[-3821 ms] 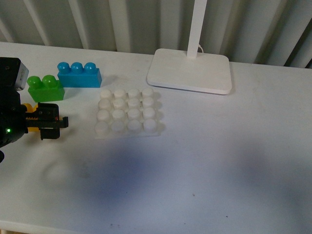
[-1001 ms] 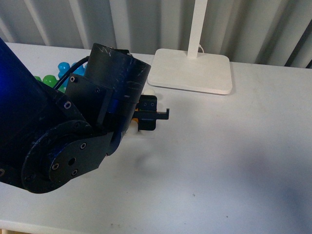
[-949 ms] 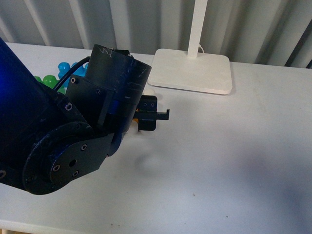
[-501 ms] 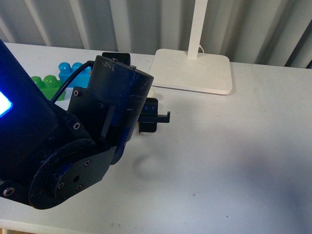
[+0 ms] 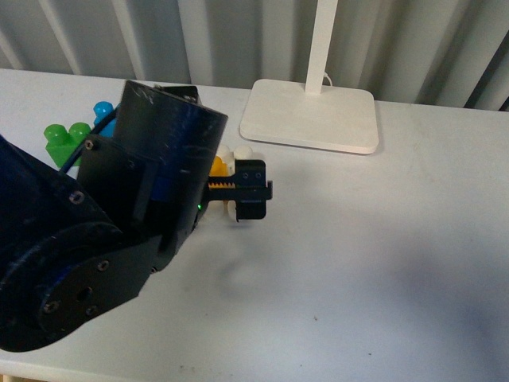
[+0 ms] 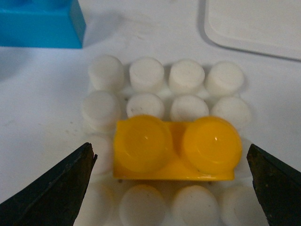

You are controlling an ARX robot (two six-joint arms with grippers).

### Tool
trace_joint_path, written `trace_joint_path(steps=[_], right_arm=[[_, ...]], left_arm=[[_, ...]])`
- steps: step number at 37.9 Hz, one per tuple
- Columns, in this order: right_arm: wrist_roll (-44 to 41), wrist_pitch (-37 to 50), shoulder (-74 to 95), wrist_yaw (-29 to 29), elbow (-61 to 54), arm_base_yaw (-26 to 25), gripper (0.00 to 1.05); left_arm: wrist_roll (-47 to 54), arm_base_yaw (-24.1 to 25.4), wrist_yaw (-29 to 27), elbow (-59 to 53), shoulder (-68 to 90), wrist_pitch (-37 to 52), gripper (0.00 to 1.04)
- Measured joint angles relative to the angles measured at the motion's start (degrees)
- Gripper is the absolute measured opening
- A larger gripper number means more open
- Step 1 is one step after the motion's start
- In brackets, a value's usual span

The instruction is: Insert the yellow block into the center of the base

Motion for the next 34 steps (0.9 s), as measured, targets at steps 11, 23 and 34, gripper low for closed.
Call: trace_joint_path(steps=[11,23,34], right_arm=[[0.0,0.0,0.0,0.0,0.0,0.0,0.95],[0.0,0.0,0.0,0.0,0.0,0.0,0.95],[0.0,0.0,0.0,0.0,0.0,0.0,0.95]], left_arm=[[-1.2,7.3,3.9,-10.2,-14.8,4.7,0.98],[2.4,22.3,14.4,-28.6,-34.2,18.4,0.87],[17.5,25.6,19.1,-39.9,-47.9,25.4,0.24]])
